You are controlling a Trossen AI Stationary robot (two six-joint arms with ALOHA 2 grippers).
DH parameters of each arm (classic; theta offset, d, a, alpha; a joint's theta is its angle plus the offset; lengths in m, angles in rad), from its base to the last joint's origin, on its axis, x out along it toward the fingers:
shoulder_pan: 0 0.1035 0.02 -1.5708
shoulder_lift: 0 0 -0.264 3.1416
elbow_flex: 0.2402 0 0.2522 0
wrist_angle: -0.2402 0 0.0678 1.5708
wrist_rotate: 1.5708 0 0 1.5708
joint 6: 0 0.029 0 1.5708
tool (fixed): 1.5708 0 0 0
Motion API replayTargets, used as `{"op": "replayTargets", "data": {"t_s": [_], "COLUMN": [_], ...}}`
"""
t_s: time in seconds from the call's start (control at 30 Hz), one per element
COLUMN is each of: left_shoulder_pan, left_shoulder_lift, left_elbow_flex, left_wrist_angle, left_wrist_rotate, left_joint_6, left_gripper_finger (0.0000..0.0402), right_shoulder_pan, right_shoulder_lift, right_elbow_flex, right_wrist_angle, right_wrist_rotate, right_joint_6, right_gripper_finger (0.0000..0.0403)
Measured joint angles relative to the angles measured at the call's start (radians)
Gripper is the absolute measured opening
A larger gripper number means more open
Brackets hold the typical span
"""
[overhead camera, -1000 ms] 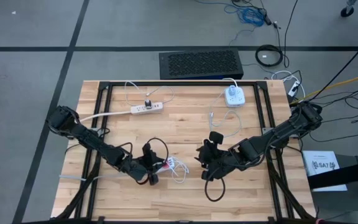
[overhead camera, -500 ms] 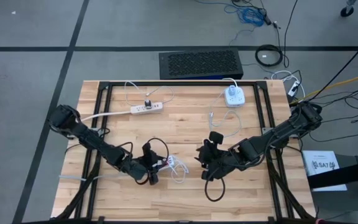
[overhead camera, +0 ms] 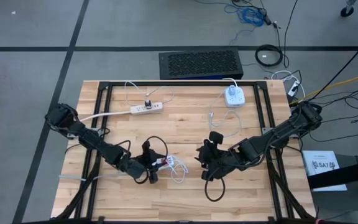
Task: Insert USB
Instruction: Insert the white cable charger into the pink charger adapter
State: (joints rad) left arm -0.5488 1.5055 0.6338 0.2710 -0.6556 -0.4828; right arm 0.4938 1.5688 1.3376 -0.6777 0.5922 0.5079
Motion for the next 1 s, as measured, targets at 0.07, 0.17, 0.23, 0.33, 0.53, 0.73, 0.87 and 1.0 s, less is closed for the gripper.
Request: {"op": "replayTargets", "data": {"t_s": [0.07,0.17,0.23,0.33,0.53,0.73,0.87,1.0], "left_shoulder_pan": [0.0,0.0,0.0,0.0,0.0,0.0,-0.006,-0.011], "left_shoulder_lift": [0.0,-0.001,-0.001,-0.002,-0.002,-0.003,0.019,0.043], "left_elbow_flex": [0.0,0.001,0.002,0.002,0.003,0.006,0.007,0.007], "left_wrist_angle": [0.0,0.002,0.003,0.003,0.002,-0.021,-0.01,-0.006], "left_wrist_rotate": [0.0,-0.001,-0.001,-0.001,-0.002,-0.003,-0.016,-0.021], "left_joint_6": [-0.004,-0.008,-0.009,-0.009,-0.01,-0.035,-0.042,-0.062], "left_gripper_finger": [0.014,0.0135,0.0125,0.0098,0.0019,0.0013,0.0006,0.0005], "right_shoulder_pan": [0.0,0.0,0.0,0.0,0.0,0.0,0.0,0.0], "right_shoulder_lift": [0.0,0.0,0.0,0.0,0.0,0.0,0.0,0.0], "right_elbow_flex": [0.0,0.0,0.0,0.0,0.0,0.0,0.0,0.0], "right_wrist_angle": [0.0,0.0,0.0,0.0,0.0,0.0,0.0,0.0], "right_wrist_rotate": [0.0,0.0,0.0,0.0,-0.008,-0.016,-0.018,-0.018], "right_joint_6": [0.0,0.0,0.0,0.0,0.0,0.0,0.0,0.0], "right_gripper_finger": [0.0135,0.0135,0.0135,0.0135,0.0135,0.0135,0.0135,0.0135]}}
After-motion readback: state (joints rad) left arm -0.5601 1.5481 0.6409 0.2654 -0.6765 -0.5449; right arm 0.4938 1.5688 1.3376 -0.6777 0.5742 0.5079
